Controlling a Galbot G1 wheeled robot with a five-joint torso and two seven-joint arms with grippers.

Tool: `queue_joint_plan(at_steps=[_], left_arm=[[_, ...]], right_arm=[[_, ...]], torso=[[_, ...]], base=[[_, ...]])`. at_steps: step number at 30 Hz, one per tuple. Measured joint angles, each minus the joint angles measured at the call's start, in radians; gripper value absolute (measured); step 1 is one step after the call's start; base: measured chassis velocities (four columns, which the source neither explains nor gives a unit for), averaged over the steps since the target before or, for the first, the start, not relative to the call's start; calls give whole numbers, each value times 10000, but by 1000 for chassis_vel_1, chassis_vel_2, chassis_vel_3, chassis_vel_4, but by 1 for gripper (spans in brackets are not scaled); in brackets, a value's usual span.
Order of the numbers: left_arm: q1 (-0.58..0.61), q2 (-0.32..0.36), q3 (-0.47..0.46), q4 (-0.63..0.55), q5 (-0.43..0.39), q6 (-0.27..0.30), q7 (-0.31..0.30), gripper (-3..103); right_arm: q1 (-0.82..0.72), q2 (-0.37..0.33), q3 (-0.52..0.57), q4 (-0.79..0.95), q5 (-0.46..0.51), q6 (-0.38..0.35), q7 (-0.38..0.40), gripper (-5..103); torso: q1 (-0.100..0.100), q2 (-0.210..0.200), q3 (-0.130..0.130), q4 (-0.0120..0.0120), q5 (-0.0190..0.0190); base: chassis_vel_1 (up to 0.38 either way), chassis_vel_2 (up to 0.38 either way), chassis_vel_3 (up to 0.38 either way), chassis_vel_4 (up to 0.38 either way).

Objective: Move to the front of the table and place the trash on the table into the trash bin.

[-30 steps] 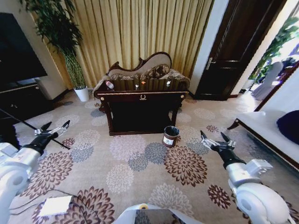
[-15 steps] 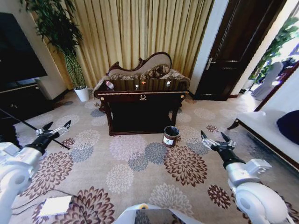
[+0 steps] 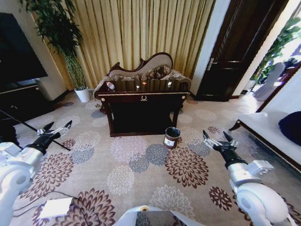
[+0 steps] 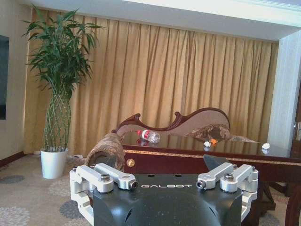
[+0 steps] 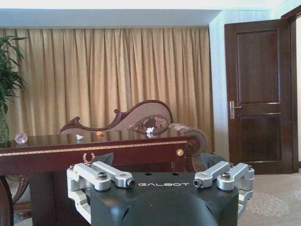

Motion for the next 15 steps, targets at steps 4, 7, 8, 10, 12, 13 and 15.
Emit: queue_joint_plan(at_steps=[4,7,8,10,12,13,15], left_arm=[[-42,0,62,0,14,-1,-2,100],[-88,4,105,13,23,-2,-4,100],[-88,4,105,13,23,-2,-4,100],[-110,22,155,21,29,-2,-5,100],[-126,32,181,22,35,-2,-6,100],[-143,41,198,23,37,-3,-6,100],[-161,49,207,24,38,-4,-7,100]], right_arm=[[1,5,-16,-22,-1,5,-46,100],[0,6,-21,-43,-6,28,-53,100],[0,6,-21,-43,-6,28,-53,100],[-2,15,-37,-49,-11,38,-72,100],[-2,24,-43,-52,-13,40,-84,100],[-2,28,-46,-54,-13,40,-88,100],[-2,34,-50,-60,-13,41,-95,100]], torso=[[-1,2,-1,-2,0],[-1,3,-1,-2,0],[-1,3,-1,-2,0],[0,2,0,-2,0],[0,2,0,-2,0],[1,2,0,-2,0],[1,1,0,-2,-1]], base=[[-11,11,14,-12],[-65,75,66,-58],[-76,97,84,-78],[-109,104,93,-107],[-110,124,129,-106],[-131,124,129,-132],[-131,138,148,-132]])
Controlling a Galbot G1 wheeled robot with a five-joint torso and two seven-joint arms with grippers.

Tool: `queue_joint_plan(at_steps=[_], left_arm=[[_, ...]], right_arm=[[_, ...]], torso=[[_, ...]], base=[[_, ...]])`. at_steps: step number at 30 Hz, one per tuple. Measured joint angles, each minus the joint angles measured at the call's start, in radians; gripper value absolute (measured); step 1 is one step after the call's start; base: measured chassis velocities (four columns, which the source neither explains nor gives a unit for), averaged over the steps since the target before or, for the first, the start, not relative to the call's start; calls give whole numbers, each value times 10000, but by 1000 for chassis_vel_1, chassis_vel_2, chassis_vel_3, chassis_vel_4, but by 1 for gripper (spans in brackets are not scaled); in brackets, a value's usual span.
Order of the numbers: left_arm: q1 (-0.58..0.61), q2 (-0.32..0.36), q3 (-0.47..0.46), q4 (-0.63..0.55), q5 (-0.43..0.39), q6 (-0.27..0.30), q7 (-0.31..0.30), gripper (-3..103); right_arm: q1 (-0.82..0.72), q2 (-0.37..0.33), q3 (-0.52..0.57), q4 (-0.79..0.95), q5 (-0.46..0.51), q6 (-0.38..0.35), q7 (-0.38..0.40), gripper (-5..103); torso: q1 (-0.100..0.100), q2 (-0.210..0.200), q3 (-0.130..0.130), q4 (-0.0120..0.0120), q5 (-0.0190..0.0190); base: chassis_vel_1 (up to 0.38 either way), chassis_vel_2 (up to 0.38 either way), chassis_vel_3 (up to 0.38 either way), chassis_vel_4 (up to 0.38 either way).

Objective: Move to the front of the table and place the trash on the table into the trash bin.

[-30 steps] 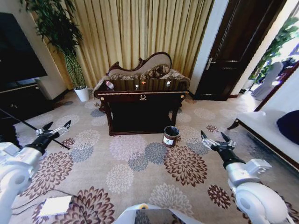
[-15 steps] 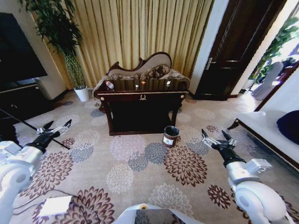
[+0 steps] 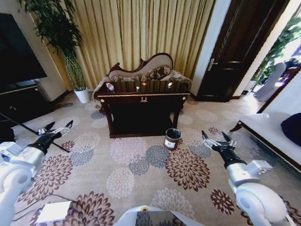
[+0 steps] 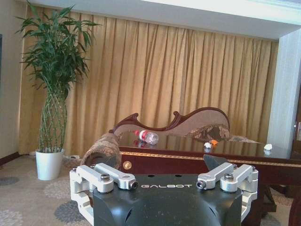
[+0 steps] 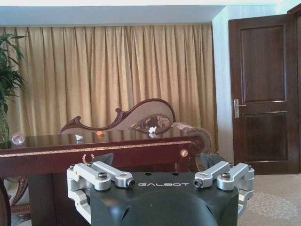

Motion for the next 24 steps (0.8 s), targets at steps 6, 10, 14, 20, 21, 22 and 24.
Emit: queue_joint_plan(at_steps=[6,10,14,20,21,22,24], left_arm=[[-66,43,72,61,15,-19,-4,100],[-92,74,75,101,16,-34,-5,100],[-116,102,95,137,17,-45,-5,100],[-210,131,222,202,17,-68,0,100],[-233,139,252,217,18,-70,0,100],[-258,148,273,233,19,-71,1,100],[-289,156,289,248,19,-71,1,100]], right_arm=[[-6,3,-17,-36,3,7,-51,100],[-6,-2,-46,-39,4,7,-74,100],[-4,-2,-78,-44,4,-1,-95,100],[3,3,-120,-76,-22,-6,-144,100],[3,4,-122,-82,-32,-6,-151,100],[3,4,-124,-91,-45,-6,-155,100],[3,4,-127,-96,-60,-6,-161,100]], torso=[[4,-4,2,3,1],[1,-2,-1,0,1],[-2,-1,-1,0,1],[-2,0,-1,0,1],[-2,-1,-1,0,1],[-2,0,-1,-1,0],[-1,0,-1,-1,-1]], base=[[-106,126,117,-103],[-66,74,59,-58],[-64,66,44,-52],[-124,110,113,-124],[-158,180,166,-167],[-170,180,190,-189],[-168,199,190,-186]])
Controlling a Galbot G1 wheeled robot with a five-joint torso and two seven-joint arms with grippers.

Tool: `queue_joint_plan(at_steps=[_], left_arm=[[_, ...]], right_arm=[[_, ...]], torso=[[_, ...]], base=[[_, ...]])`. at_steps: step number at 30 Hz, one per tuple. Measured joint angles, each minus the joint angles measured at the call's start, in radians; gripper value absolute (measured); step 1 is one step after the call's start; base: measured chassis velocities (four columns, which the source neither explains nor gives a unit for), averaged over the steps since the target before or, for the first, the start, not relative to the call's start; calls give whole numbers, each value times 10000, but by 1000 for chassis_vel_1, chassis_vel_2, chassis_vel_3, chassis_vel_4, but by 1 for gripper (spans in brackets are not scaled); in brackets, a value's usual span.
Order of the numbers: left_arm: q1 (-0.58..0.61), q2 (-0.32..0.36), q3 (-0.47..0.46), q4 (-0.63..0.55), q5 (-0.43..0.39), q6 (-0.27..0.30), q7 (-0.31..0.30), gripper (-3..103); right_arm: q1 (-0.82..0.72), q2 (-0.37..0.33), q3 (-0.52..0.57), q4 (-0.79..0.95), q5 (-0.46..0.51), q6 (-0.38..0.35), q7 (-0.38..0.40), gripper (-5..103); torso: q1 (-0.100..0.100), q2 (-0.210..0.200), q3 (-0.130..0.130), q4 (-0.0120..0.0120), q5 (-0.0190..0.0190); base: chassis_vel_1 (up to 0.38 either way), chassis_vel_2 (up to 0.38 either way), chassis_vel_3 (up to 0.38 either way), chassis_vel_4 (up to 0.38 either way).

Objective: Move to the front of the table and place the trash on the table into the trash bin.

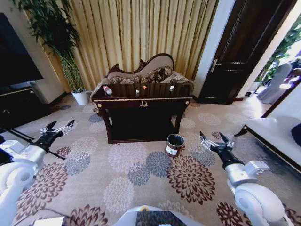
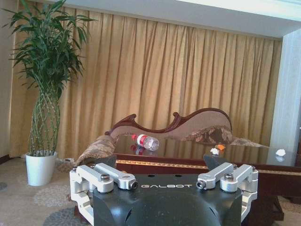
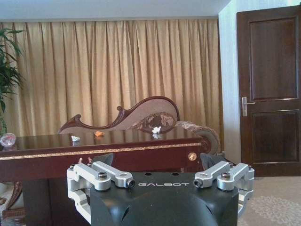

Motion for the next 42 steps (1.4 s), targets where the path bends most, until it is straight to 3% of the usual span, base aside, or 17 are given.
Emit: queue_joint_plan(at_steps=[42], left_arm=[[-24,35,113,347,27,-355,296,100]], right_arm=[[-103,98,-109,126,-323,-22,-87,100]], torso=[[0,0,0,-1,2]], base=[[-165,167,160,-163]])
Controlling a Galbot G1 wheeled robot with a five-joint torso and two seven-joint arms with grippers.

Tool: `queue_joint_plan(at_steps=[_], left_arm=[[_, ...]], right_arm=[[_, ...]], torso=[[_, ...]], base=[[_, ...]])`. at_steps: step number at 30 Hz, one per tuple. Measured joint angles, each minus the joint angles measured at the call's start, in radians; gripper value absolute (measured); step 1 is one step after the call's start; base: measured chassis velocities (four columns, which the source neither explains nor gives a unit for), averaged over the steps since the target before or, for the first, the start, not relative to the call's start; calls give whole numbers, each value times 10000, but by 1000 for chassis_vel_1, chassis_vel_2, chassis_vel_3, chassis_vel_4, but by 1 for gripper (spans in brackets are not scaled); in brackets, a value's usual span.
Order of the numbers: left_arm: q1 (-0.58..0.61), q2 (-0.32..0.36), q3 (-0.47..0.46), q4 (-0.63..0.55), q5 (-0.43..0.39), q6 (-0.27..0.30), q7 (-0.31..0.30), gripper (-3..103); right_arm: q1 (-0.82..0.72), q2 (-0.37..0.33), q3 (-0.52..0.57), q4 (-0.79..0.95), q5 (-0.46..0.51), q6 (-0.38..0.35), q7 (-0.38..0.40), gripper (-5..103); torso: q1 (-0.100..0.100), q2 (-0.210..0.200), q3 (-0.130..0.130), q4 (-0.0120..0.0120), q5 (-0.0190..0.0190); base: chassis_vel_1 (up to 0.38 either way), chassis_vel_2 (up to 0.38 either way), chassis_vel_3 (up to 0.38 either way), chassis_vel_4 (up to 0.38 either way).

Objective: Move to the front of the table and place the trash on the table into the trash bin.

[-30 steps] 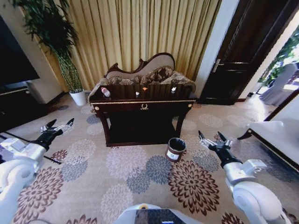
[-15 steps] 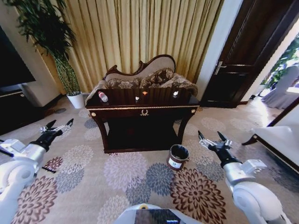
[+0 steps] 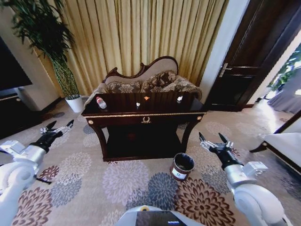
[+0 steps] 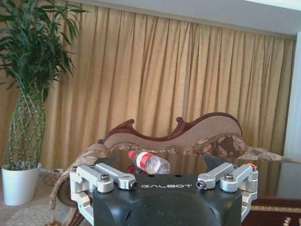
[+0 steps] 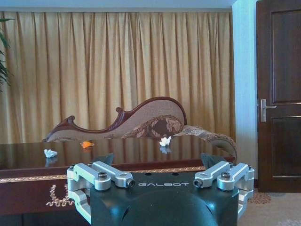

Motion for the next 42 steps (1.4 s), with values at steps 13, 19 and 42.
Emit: queue_joint_plan(at_steps=[13,19,42], left_arm=[[23,-96,-34,-45,27,-25,34,100],[105,-128,-140,-123,23,-20,33,100],[-80,-58,-166,-128,-90,41,-11,100]], right_arm=[[-28,-24,-1,4,-4,-1,-62,100],[-14,-14,-3,-19,1,2,-122,100],[613,-534,-556,239,924,-470,584,100]], torso=[[2,-3,2,0,0],[1,-2,1,3,0],[7,-4,2,3,-1]], base=[[-175,188,187,-180],[-175,166,177,-166],[-148,137,135,-143]])
